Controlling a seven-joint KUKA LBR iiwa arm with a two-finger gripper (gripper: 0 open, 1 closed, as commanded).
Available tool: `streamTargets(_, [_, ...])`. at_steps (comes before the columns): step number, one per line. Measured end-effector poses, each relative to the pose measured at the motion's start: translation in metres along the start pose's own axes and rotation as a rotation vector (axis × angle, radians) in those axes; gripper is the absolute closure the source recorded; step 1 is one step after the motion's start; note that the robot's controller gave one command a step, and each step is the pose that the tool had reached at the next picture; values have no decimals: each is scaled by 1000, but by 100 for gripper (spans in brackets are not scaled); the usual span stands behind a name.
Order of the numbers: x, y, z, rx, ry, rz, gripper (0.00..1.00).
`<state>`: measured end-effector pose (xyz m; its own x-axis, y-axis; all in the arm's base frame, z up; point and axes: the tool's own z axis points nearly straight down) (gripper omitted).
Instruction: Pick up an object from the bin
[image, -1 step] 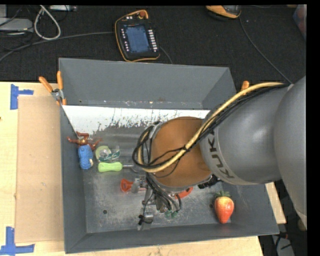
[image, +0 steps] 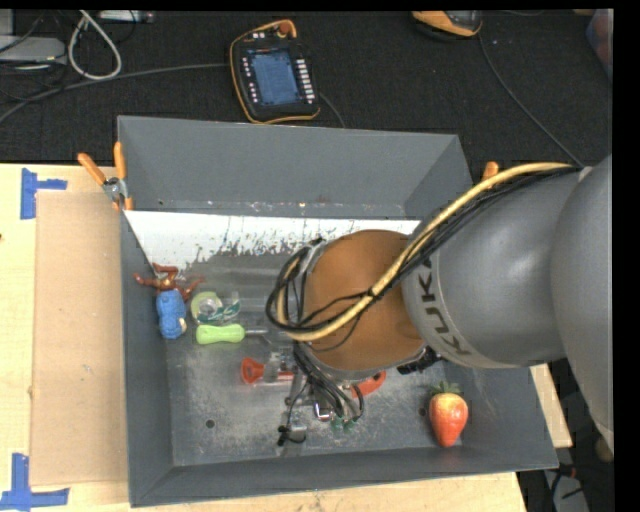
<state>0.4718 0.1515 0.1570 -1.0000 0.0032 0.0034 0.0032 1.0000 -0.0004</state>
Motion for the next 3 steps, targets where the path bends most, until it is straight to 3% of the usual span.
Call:
streamTargets(1, [-64,-70,87,1,1,27,0])
streamTargets(2, [-88,-75,9,-4,-8,-150,0])
streamTargets(3, [-92,-111,59,1,8,51,0])
